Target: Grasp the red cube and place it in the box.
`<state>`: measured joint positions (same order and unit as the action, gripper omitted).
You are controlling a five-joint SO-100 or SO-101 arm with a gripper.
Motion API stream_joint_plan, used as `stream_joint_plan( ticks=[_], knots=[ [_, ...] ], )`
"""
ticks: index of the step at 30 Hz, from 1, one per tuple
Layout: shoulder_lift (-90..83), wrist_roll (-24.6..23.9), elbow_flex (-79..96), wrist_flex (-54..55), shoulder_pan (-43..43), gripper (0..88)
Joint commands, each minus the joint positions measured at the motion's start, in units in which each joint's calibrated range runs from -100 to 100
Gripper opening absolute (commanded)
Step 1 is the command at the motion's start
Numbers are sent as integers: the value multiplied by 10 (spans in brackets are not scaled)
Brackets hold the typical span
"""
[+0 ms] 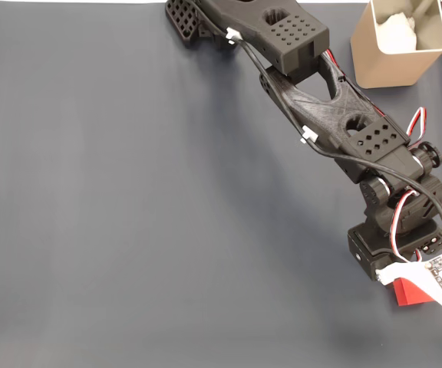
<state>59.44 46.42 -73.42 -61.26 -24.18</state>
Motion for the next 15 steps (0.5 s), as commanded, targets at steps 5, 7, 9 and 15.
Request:
stream_joint_plan(
  ticks=[5, 7, 9, 15],
  knots=[
    [15, 9, -55, 40, 0, 390],
    [21, 10, -62, 43, 0, 390],
    [28, 11, -68, 49, 0, 390],
    [38, 11, -76, 62, -2, 390]
  ],
)
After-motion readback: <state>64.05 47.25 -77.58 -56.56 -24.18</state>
